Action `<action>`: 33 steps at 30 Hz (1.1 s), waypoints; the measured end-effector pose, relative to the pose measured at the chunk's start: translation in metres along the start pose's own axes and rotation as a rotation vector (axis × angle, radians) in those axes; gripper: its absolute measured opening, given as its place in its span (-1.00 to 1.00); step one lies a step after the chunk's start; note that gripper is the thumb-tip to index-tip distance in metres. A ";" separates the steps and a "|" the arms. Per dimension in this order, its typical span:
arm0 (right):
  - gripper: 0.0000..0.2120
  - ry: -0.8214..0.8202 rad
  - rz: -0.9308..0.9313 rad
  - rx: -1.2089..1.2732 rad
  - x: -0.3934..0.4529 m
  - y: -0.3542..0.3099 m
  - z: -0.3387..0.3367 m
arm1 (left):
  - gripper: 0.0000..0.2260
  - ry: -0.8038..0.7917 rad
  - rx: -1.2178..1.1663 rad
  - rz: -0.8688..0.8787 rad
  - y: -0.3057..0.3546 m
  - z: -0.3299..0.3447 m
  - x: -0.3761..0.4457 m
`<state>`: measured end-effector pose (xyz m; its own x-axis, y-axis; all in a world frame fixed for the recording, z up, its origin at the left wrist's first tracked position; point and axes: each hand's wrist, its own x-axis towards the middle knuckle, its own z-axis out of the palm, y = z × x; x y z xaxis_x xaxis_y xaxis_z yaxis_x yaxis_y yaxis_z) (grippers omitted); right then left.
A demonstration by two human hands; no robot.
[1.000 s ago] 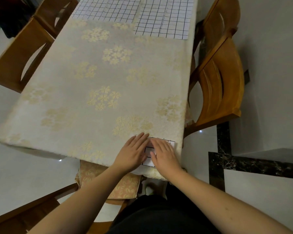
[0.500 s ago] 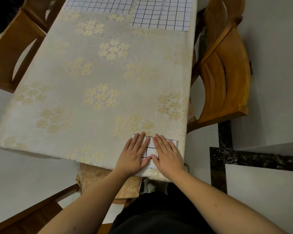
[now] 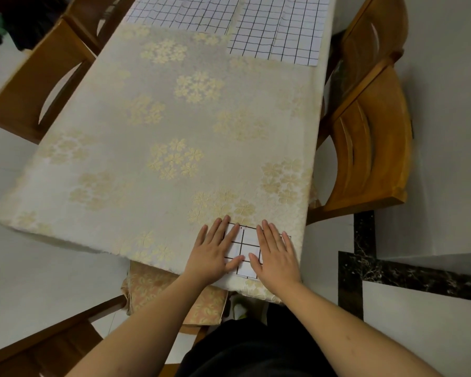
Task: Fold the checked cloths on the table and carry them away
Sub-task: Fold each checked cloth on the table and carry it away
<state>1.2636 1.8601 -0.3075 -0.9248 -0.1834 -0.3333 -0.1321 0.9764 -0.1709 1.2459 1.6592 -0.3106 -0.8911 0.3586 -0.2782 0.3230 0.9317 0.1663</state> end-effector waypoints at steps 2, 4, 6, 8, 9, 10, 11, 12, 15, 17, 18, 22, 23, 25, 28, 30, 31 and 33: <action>-0.32 -0.017 -0.025 0.011 0.000 0.003 -0.004 | -0.32 -0.017 -0.011 -0.008 -0.001 -0.002 0.000; -0.33 -0.063 -0.090 0.055 0.002 0.011 -0.015 | -0.33 -0.054 -0.042 -0.002 -0.001 -0.008 0.001; -0.37 -0.114 -0.100 0.196 0.003 0.016 -0.030 | -0.34 -0.095 -0.086 -0.023 0.001 -0.022 0.003; -0.43 -0.111 -0.069 0.349 -0.001 0.017 -0.052 | -0.35 -0.070 -0.156 -0.088 0.004 -0.038 0.004; -0.45 -0.107 -0.062 0.405 -0.004 0.017 -0.060 | -0.35 -0.033 -0.191 -0.119 0.006 -0.045 0.003; -0.47 -0.116 -0.049 0.463 -0.007 0.016 -0.069 | -0.37 -0.012 -0.219 -0.138 0.010 -0.053 0.001; -0.48 -0.134 -0.026 0.524 -0.012 0.015 -0.076 | -0.38 -0.018 -0.229 -0.148 0.014 -0.058 -0.003; -0.49 -0.154 -0.005 0.561 -0.015 0.014 -0.082 | -0.41 -0.035 -0.211 -0.153 0.017 -0.063 -0.007; -0.53 -0.154 -0.034 0.422 -0.027 0.009 -0.098 | -0.50 -0.030 -0.099 -0.170 0.025 -0.077 -0.028; -0.53 -0.119 -0.081 0.270 -0.035 0.004 -0.106 | -0.57 0.008 -0.006 -0.166 0.031 -0.085 -0.045; -0.53 -0.106 -0.105 0.205 -0.040 0.001 -0.109 | -0.59 0.016 0.034 -0.169 0.035 -0.087 -0.053; -0.49 -0.059 -0.225 -0.016 -0.056 -0.011 -0.120 | -0.58 0.015 0.061 -0.243 0.054 -0.091 -0.085; -0.49 -0.048 -0.254 -0.063 -0.061 -0.013 -0.121 | -0.56 0.008 0.047 -0.273 0.060 -0.090 -0.092; -0.51 -0.042 -0.322 -0.123 -0.073 -0.016 -0.118 | -0.49 -0.010 -0.011 -0.341 0.073 -0.086 -0.106; -0.50 -0.057 -0.412 -0.161 -0.094 -0.014 -0.108 | -0.46 0.013 -0.040 -0.437 0.096 -0.081 -0.130; -0.44 -0.091 -0.453 -0.185 -0.108 -0.012 -0.105 | -0.47 0.043 -0.029 -0.495 0.112 -0.080 -0.148; -0.40 -0.096 -0.482 -0.190 -0.116 -0.011 -0.104 | -0.46 0.052 -0.029 -0.525 0.120 -0.079 -0.158; -0.43 -0.066 -0.561 -0.185 -0.128 -0.011 -0.102 | -0.47 0.049 -0.051 -0.596 0.135 -0.079 -0.177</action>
<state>1.3470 1.8848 -0.1679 -0.6724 -0.6783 -0.2964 -0.6600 0.7306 -0.1750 1.4226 1.7171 -0.1645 -0.9282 -0.2288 -0.2934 -0.2513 0.9670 0.0410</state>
